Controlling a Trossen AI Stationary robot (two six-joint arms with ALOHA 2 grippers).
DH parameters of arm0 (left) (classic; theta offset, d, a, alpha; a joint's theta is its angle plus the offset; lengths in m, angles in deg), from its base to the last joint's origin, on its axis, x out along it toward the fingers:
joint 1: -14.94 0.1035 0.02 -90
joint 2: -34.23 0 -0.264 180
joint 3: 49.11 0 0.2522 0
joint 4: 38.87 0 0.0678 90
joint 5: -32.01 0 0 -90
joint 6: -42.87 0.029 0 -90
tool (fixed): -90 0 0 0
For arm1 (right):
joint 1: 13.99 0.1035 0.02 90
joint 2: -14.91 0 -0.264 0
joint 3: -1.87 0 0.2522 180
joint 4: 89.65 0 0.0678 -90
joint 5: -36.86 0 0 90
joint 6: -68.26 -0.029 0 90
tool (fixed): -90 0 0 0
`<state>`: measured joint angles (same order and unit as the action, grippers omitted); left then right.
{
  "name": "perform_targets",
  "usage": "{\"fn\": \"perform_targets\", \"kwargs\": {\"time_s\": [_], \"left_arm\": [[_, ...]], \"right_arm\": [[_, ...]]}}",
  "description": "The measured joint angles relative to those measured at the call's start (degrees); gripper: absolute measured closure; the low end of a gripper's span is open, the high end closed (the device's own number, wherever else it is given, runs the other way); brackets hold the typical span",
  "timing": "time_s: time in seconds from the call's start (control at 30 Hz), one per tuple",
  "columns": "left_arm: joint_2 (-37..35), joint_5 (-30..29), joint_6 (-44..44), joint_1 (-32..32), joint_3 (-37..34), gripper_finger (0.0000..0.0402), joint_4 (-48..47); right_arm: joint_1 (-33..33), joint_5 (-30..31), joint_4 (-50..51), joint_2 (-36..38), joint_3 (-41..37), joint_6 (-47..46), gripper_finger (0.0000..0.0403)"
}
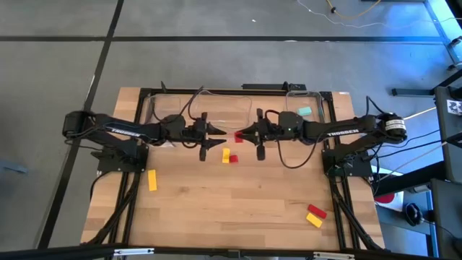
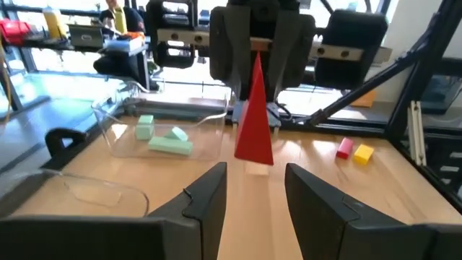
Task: Sort & place blocks by color
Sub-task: Put the left red block into the middle transparent bin
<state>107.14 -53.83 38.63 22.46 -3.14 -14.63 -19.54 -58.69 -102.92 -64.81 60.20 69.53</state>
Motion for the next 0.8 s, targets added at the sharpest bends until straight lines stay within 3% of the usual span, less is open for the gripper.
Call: {"fn": "perform_targets", "kwargs": {"time_s": [0.23,0.47,0.6,0.8], "left_arm": [[-5.6,0.0,1.9,0.0,-1.8,0.0271,-2.6],[-18.6,-1.9,2.9,0.0,-9.1,0.0271,-2.5],[-26.0,-2.0,3.0,0.0,-12.5,0.0271,-2.2],[-32.0,-2.0,4.8,0.0,-14.9,0.0271,-1.5]], "right_arm": [[0.0,0.1,7.0,3.9,0.0,1.5,0.0368],[0.0,2.4,8.7,8.9,-3.1,3.1,0.0368],[-0.8,7.0,6.5,14.7,-8.3,3.3,0.0368],[-3.0,7.7,5.3,25.5,-14.7,0.5,0.0368]]}}
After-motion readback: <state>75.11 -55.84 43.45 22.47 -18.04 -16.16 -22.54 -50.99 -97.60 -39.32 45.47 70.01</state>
